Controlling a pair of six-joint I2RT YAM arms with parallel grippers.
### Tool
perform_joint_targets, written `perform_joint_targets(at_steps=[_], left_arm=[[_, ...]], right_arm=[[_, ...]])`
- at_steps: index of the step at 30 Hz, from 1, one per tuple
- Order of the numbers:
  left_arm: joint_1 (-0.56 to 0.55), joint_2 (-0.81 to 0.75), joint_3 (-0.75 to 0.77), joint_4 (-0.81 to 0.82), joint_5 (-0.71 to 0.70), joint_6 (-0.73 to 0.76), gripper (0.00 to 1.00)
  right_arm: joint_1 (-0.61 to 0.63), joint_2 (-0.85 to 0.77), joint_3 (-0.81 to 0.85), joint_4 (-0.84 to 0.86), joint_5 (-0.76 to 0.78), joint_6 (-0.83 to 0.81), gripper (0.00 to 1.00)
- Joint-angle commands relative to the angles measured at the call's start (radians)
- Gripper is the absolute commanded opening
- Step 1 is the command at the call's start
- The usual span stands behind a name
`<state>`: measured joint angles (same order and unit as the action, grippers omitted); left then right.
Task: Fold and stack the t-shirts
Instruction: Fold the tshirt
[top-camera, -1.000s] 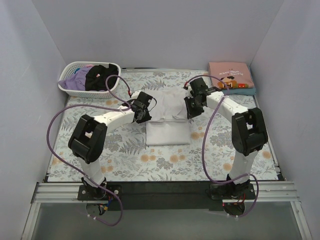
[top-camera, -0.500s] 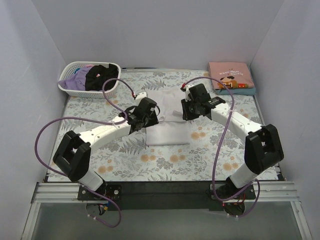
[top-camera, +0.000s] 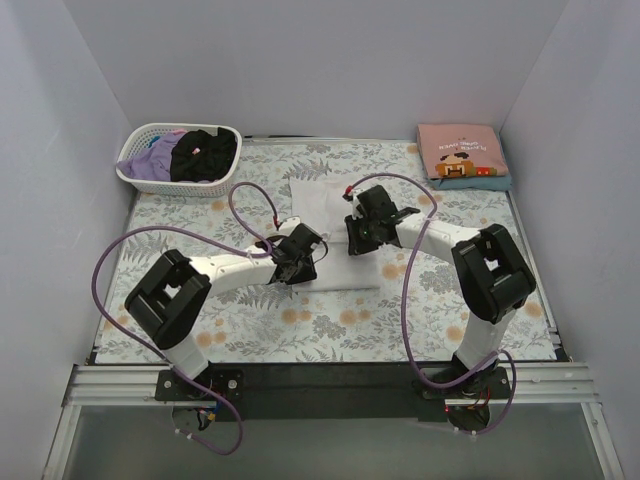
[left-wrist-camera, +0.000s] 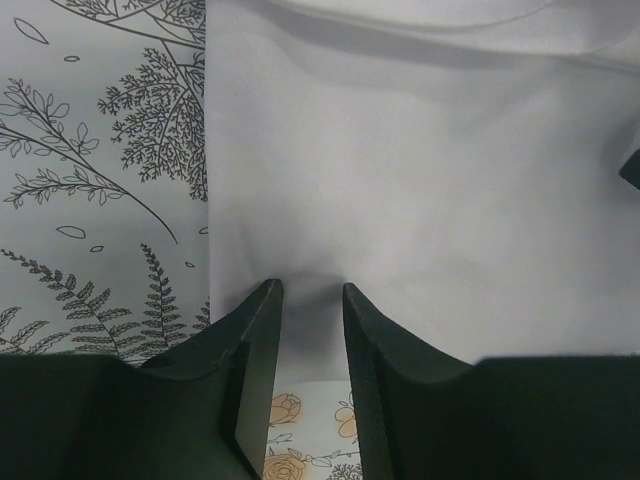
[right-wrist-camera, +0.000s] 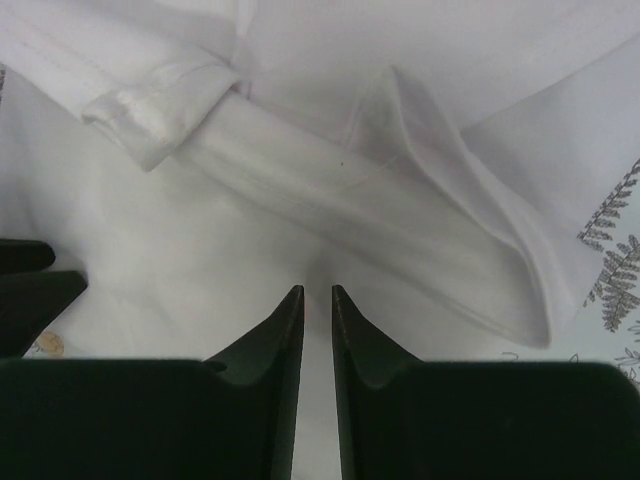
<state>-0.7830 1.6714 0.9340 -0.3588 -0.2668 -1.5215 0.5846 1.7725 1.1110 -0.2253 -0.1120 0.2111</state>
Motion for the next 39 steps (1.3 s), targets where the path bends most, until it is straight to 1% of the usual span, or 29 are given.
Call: perform_joint_targets(at_steps=[1, 6, 9, 10, 11, 13, 15, 16, 18, 19, 21, 22, 23, 25, 28, 30, 31, 32, 33, 34, 35, 37, 38, 39], left_arm=[[-0.007, -0.024, -0.044, -0.032, 0.017, -0.016, 0.30], [-0.007, -0.074, -0.095, -0.049, 0.023, -0.029, 0.29], [-0.007, -0.096, -0.124, -0.051, 0.032, -0.035, 0.29], [-0.009, -0.108, -0.130, -0.051, 0.037, -0.042, 0.29], [-0.009, -0.113, -0.135, -0.052, 0.040, -0.043, 0.29], [-0.009, -0.130, -0.150, -0.052, 0.049, -0.055, 0.29], [-0.009, -0.139, -0.156, -0.051, 0.054, -0.062, 0.29], [-0.009, -0.145, -0.161, -0.052, 0.057, -0.063, 0.29], [-0.009, -0.160, -0.166, -0.052, 0.055, -0.072, 0.29], [-0.009, -0.165, -0.169, -0.052, 0.055, -0.075, 0.29], [-0.009, -0.180, -0.172, -0.051, 0.057, -0.081, 0.29], [-0.009, -0.183, -0.172, -0.051, 0.055, -0.080, 0.29], [-0.009, -0.187, -0.173, -0.049, 0.055, -0.083, 0.29], [-0.009, -0.193, -0.179, -0.051, 0.049, -0.086, 0.29], [-0.009, -0.202, -0.178, -0.058, 0.040, -0.095, 0.29], [-0.009, -0.228, -0.170, -0.075, 0.028, -0.107, 0.30], [-0.009, -0.275, -0.172, -0.077, 0.021, -0.120, 0.31], [-0.009, -0.309, -0.175, -0.074, -0.001, -0.126, 0.32], [-0.009, -0.341, -0.190, -0.066, -0.009, -0.131, 0.32], [-0.009, -0.408, -0.202, -0.054, -0.017, -0.137, 0.32], [-0.007, -0.439, -0.221, -0.010, -0.020, -0.140, 0.33], [-0.001, -0.520, -0.296, 0.056, 0.009, -0.147, 0.33], [0.010, -0.541, -0.323, 0.136, 0.030, -0.150, 0.32], [0.014, -0.559, -0.351, 0.177, 0.081, -0.155, 0.31]], right_arm=[[-0.002, 0.050, 0.079, 0.075, 0.038, -0.006, 0.23], [-0.019, 0.119, 0.165, 0.090, 0.089, -0.045, 0.23], [-0.049, 0.151, 0.239, 0.106, 0.107, -0.061, 0.23], [-0.063, 0.159, 0.259, 0.110, 0.142, -0.068, 0.23], [-0.069, 0.163, 0.277, 0.113, 0.146, -0.075, 0.23], [-0.072, 0.159, 0.332, 0.112, 0.111, -0.090, 0.24], [-0.071, 0.139, 0.331, 0.115, 0.017, -0.108, 0.24], [-0.071, 0.116, 0.317, 0.116, -0.074, -0.110, 0.25], [-0.069, 0.087, 0.277, 0.121, -0.155, -0.099, 0.25], [-0.071, 0.050, 0.209, 0.147, -0.225, -0.090, 0.25], [-0.069, 0.016, 0.132, 0.193, -0.309, -0.059, 0.25], [-0.066, -0.008, 0.074, 0.214, -0.389, -0.047, 0.26], [-0.063, -0.013, 0.050, 0.259, -0.420, -0.036, 0.26], [-0.052, -0.005, 0.032, 0.273, -0.492, -0.015, 0.26], [-0.049, 0.005, -0.016, 0.336, -0.558, 0.052, 0.26], [-0.049, -0.005, -0.069, 0.368, -0.566, 0.086, 0.26], [-0.052, -0.033, -0.094, 0.385, -0.574, 0.120, 0.26], [-0.054, -0.051, -0.158, 0.408, -0.580, 0.137, 0.26], [-0.064, -0.094, -0.193, 0.455, -0.590, 0.158, 0.27], [-0.072, -0.113, -0.226, 0.487, -0.635, 0.187, 0.27], [-0.080, -0.129, -0.265, 0.516, -0.661, 0.235, 0.27], [-0.095, -0.169, -0.356, 0.584, -0.722, 0.276, 0.27], [-0.097, -0.182, -0.384, 0.604, -0.736, 0.304, 0.28], [-0.098, -0.202, -0.439, 0.625, -0.744, 0.313, 0.28]])
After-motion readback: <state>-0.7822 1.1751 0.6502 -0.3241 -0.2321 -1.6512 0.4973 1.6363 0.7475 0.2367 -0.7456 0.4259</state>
